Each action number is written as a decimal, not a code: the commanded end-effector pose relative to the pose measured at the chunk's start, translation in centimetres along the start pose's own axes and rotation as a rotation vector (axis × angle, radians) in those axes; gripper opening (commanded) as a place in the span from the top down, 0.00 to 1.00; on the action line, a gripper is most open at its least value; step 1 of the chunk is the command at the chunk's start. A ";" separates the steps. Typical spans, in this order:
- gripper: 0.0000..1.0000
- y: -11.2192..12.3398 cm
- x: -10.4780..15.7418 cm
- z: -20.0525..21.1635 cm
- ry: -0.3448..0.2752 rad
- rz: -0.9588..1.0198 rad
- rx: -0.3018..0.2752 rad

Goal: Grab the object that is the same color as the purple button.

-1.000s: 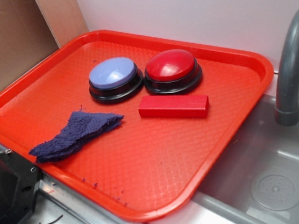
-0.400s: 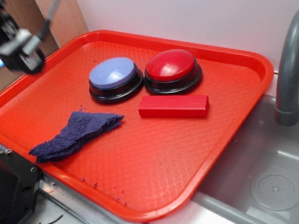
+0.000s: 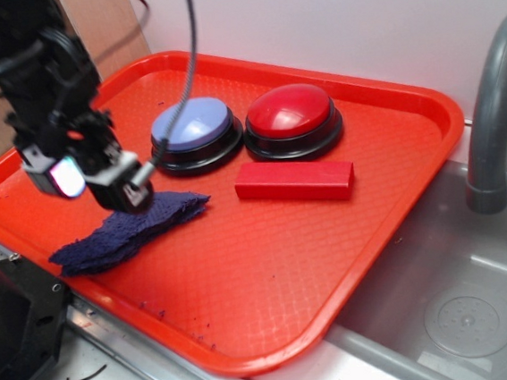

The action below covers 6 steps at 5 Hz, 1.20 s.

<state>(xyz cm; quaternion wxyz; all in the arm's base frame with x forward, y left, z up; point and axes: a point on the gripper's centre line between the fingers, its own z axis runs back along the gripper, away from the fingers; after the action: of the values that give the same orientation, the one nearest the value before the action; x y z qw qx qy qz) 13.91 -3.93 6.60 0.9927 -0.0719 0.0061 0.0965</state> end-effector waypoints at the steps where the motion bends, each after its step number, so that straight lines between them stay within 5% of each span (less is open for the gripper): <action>1: 0.00 -0.1 0.6 -4.4 0.063 -0.013 0.104; 2: 0.00 0.0 0.4 -5.2 0.077 0.009 0.179; 3: 0.00 0.3 0.1 -5.4 0.087 0.027 0.185; 4: 1.00 0.7 -0.2 -5.4 0.089 0.043 0.169; 6: 1.00 1.2 -0.4 -5.0 0.086 0.049 0.162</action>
<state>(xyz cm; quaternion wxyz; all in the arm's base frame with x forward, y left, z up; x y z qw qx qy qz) 13.98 -3.45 1.80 0.9904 0.0084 0.0507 0.1286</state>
